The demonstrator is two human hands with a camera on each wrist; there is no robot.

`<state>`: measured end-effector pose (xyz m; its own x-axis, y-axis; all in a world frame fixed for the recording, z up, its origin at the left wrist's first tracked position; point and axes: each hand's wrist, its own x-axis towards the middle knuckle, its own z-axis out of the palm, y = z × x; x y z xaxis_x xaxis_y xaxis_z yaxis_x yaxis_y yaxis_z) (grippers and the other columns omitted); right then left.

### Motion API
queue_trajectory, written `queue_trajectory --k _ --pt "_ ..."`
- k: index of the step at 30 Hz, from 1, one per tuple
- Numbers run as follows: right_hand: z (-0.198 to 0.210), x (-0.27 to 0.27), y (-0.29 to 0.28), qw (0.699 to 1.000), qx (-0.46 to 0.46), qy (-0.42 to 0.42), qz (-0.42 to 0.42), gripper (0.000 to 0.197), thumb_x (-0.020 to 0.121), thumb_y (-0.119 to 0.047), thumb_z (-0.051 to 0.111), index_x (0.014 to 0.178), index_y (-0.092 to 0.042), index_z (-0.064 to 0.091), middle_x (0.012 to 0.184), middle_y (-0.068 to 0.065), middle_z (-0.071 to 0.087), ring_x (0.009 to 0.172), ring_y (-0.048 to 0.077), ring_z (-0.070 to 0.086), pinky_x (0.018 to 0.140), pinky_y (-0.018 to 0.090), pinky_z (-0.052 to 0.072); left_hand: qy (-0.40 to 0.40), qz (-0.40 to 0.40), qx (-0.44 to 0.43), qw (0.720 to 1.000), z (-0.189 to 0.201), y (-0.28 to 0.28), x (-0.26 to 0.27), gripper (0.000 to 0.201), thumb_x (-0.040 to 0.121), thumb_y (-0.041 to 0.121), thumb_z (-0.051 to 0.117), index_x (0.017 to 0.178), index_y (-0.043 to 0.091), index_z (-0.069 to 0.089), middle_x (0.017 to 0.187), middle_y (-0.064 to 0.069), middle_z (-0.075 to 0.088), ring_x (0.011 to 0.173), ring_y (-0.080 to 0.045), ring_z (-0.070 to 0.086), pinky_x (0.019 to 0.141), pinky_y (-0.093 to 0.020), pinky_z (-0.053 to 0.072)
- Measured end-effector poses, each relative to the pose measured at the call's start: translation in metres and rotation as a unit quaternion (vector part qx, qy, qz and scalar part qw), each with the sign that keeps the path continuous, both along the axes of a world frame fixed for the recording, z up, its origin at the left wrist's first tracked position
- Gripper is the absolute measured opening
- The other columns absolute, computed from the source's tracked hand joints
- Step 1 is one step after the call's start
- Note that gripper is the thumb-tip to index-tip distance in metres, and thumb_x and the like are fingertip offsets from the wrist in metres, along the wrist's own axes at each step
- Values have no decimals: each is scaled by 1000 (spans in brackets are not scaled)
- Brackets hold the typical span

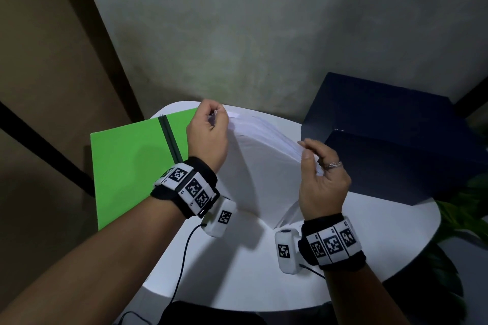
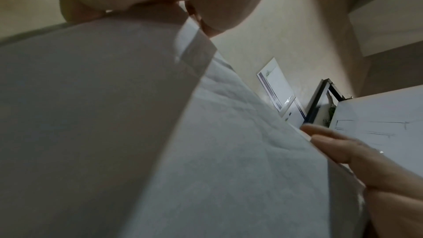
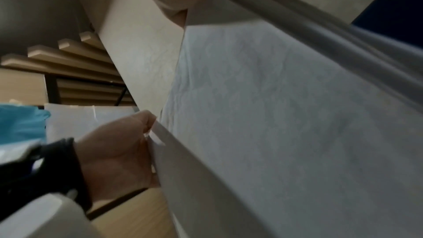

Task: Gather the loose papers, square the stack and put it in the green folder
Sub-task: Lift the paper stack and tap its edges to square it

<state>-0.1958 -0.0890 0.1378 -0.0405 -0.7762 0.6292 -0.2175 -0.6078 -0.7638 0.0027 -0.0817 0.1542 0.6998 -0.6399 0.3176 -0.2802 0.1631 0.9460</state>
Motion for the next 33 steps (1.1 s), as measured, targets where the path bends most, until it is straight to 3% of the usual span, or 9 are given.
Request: queue_trajectory --k 4,10,14,17,20,22,26,29,33 --pt "-3 -6 -1 992 -68 106 -7 24 80 -2 79 103 3 74 100 14 71 92 23 69 86 36 57 -22 -32 4 999 6 2 0 16 93 13 49 93 21 63 70 5 52 60 -7 43 59 -23 37" --pt "-7 -13 -3 987 -106 121 -16 31 85 6 71 116 3 68 106 14 69 94 22 69 87 36 57 -211 -196 25 957 -4 15 23 40 91 34 63 128 20 64 119 -8 51 117 -11 50 104 -21 35" --pt "-8 -15 -6 984 -123 128 -34 23 84 3 73 107 5 72 99 16 71 90 22 69 84 34 58 -261 -182 22 948 -9 15 36 39 85 26 73 123 19 68 119 -7 54 116 -14 52 101 -22 36" --pt "-6 -16 -2 990 -84 106 -31 29 82 -4 77 110 -4 71 100 13 72 91 19 69 85 31 57 -200 -153 -1 968 -6 15 35 26 84 15 74 110 15 72 106 0 66 104 -3 59 94 -17 41" --pt "-1 -15 2 989 140 -20 29 66 73 -9 85 126 -35 56 102 -8 73 94 9 70 87 26 56 -107 -156 9 982 1 13 29 27 79 9 77 100 23 68 94 10 67 88 9 59 84 -12 43" --pt "-4 -21 -7 969 227 -75 56 71 67 -2 87 127 -27 57 104 -15 71 95 6 70 89 33 58 -29 -173 12 984 1 12 34 47 71 15 85 109 29 61 95 0 64 84 0 59 78 -18 47" --pt "-18 -30 -22 934 322 -104 112 70 64 1 88 126 -14 60 118 11 69 104 24 70 91 46 57 76 -289 88 950 -21 12 42 92 52 45 91 129 14 51 117 -9 65 96 -14 67 90 -32 56" --pt "-20 -22 -22 927 343 -119 95 51 64 -3 89 111 -7 69 104 12 75 99 32 72 87 49 58 72 -267 106 955 -29 10 32 85 52 43 92 118 0 61 113 -15 71 99 -21 70 95 -45 54" --pt "-13 -19 -21 931 335 -106 94 33 74 -2 82 105 -3 71 98 11 76 93 28 74 88 49 58 117 -207 83 968 -25 9 30 80 51 50 88 106 -4 66 103 -16 74 87 -23 69 84 -44 58"
